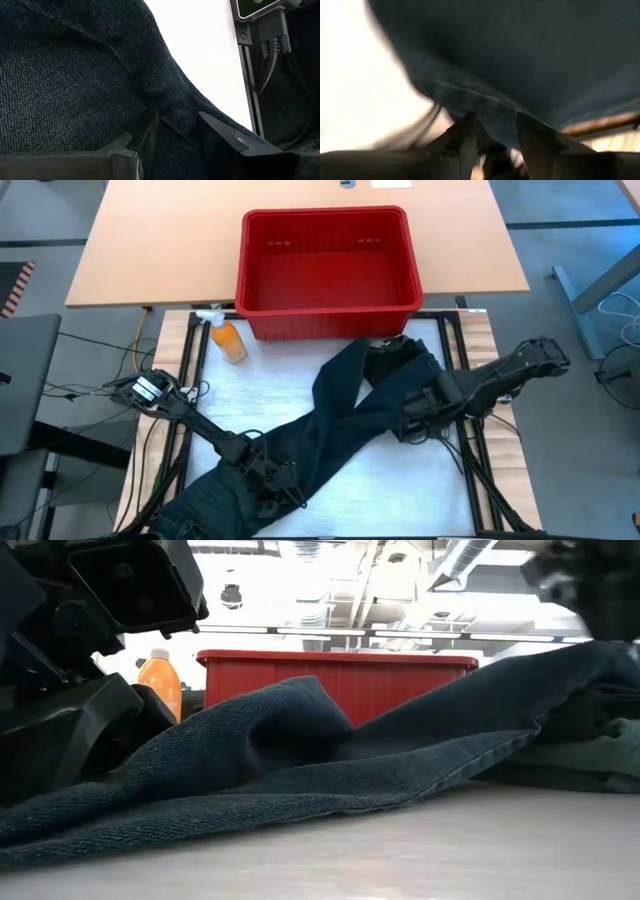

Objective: Fold laundry
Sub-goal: Fold the dark blue jeans

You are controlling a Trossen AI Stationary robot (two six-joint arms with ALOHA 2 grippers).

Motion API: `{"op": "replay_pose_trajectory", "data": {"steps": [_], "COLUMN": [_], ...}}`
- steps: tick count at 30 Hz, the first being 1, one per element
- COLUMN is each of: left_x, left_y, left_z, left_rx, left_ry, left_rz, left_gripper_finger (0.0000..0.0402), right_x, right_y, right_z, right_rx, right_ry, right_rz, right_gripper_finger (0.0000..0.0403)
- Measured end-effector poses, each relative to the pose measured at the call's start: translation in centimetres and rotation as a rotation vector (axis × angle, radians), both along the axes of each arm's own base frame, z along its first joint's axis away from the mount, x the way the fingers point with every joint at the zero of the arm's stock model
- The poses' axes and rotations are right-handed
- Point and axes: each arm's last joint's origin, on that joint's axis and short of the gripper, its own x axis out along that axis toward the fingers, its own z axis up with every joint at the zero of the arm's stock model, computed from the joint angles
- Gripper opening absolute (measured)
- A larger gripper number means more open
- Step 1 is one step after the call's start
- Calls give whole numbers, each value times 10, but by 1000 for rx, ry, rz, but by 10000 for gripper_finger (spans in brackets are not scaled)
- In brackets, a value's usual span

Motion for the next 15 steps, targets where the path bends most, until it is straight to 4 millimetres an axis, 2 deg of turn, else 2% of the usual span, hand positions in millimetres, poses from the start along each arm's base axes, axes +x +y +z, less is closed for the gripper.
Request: {"op": "replay_pose_trajectory", "data": {"steps": [3,6,10,12,15], "left_x": [0,0,0,0,0], "left_y": [0,0,-1,-1,-1], "left_z": [0,0,0,0,0], "left_rx": [-8,-10,-12,-12,-6], "left_ry": [9,9,10,9,4], "left_rz": [10,13,15,15,12], "left_gripper_finger": [128,128,128,128,128], "right_x": [3,0,-16,-27,-39], "right_y": [-10,-33,-67,-75,-81], "right_z": [20,38,50,53,57], "right_rx": [-83,-139,-129,-76,-89], "right_ry": [-174,-278,-324,-328,-399], "right_rz": [-49,-242,-439,-498,-555], "right_gripper_finger": [168,168,168,169,170]}}
